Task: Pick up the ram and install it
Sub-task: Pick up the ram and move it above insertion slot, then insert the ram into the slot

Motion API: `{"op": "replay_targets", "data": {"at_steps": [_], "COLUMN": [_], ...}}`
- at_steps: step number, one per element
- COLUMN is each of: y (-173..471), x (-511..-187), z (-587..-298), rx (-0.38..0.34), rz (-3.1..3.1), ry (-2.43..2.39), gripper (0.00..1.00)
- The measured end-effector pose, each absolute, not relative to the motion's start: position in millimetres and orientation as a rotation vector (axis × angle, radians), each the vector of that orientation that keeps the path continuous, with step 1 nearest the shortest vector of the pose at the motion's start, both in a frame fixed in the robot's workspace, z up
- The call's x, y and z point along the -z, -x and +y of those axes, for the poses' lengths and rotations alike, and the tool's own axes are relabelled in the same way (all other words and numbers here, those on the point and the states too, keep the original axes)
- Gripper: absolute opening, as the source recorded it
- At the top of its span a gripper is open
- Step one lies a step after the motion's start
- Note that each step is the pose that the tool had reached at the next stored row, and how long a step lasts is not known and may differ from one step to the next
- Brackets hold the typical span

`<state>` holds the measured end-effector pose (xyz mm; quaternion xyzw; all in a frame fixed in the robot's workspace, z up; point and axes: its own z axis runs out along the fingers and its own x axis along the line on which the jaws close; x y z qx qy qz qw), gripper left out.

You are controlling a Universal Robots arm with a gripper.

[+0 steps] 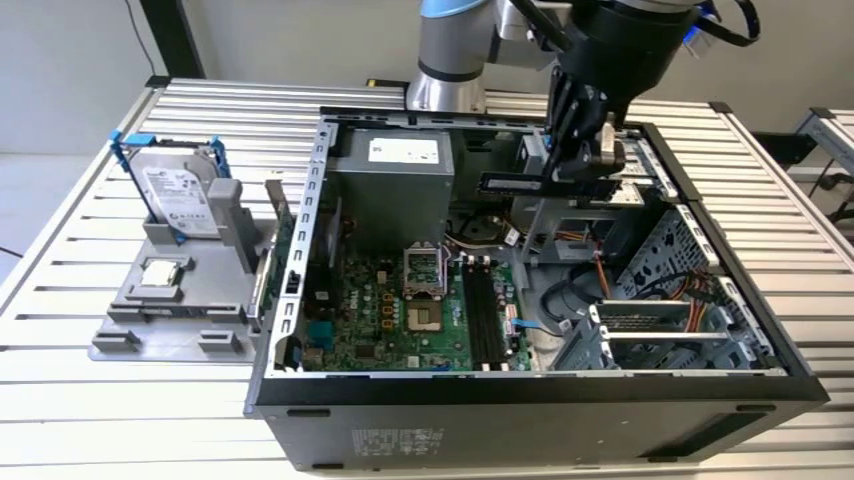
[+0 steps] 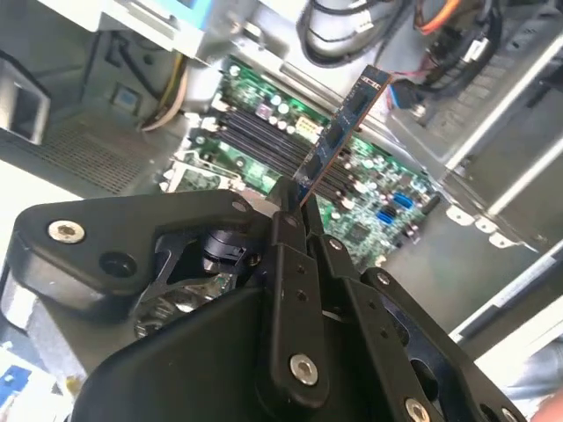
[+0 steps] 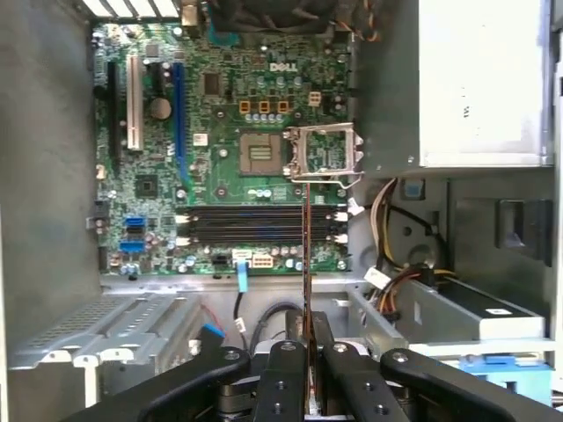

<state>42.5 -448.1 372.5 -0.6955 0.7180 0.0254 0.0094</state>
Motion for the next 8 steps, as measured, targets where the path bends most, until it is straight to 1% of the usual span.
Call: {"op": "replay_targets", "data": {"at_steps": [2,8], "y": [-42.6,-42.6], "x": [-372.5,-372.4], "z": [-442.3,-442.3], "rx": [-0.079,-0.079], "rz": [2.243,2.242], "ry": [2.173,2.172], "gripper": [0.00,0.00]}}
